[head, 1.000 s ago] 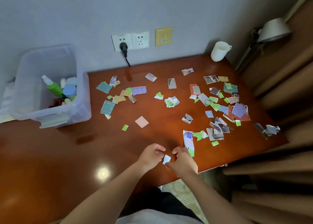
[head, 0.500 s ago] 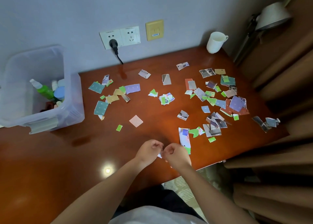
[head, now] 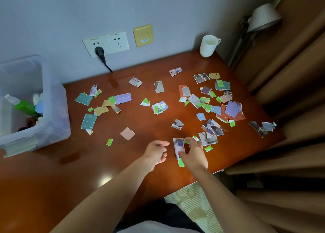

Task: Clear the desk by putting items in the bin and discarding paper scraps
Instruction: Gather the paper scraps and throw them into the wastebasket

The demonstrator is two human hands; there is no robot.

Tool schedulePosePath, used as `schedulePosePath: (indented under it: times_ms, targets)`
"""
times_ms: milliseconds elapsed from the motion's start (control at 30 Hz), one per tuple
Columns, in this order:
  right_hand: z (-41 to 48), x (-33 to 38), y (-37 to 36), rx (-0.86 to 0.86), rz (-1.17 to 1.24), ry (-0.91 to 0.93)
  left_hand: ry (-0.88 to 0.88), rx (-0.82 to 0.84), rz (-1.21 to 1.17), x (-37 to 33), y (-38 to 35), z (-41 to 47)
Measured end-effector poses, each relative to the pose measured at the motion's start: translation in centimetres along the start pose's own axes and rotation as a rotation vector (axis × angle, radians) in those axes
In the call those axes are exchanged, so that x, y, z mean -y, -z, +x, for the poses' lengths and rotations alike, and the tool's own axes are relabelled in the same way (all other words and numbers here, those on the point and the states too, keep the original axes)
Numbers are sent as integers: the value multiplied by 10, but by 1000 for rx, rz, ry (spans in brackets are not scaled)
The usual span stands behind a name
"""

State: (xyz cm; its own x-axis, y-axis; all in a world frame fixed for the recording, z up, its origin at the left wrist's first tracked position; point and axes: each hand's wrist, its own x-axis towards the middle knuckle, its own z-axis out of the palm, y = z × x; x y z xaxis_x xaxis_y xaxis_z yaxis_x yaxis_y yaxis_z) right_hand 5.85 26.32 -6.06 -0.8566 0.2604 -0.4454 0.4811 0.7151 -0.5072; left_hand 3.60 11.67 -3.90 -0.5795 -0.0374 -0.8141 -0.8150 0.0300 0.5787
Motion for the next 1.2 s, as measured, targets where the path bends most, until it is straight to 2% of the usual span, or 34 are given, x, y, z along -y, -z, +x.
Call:
schedulePosePath:
  times_ms: [100, 233, 400, 500, 633, 767, 833, 933, 1033, 1200]
  targets:
    - [9, 3, 3, 19, -189, 47, 50, -43, 16, -6, -6, 3]
    - [14, 8, 6, 72, -327, 39, 97, -116, 28, -12, -12, 5]
    - [15, 13, 7, 40, -324, 49, 154, -100, 45, -19, -16, 4]
    - [13, 13, 5, -25, -283, 122, 152, -53, 39, -17, -13, 3]
    - [9, 12, 2, -12, -24, 25, 39, -67, 23, -10, -8, 6]
    - [3, 21, 5, -11, 363, -104, 29, -53, 30, -10, -4, 7]
    - [-2, 29, 9, 23, 622, -218, 55, 22, 12, -12, -2, 7]
    - [-15, 36, 13, 189, 899, -327, 87, 179, 58, -14, -3, 3]
    - [-28, 37, 11, 218, 976, -345, 39, 198, 140, -9, -4, 3]
    - [-41, 37, 5, 83, 1020, -399, 16, 118, 152, -3, 3, 0]
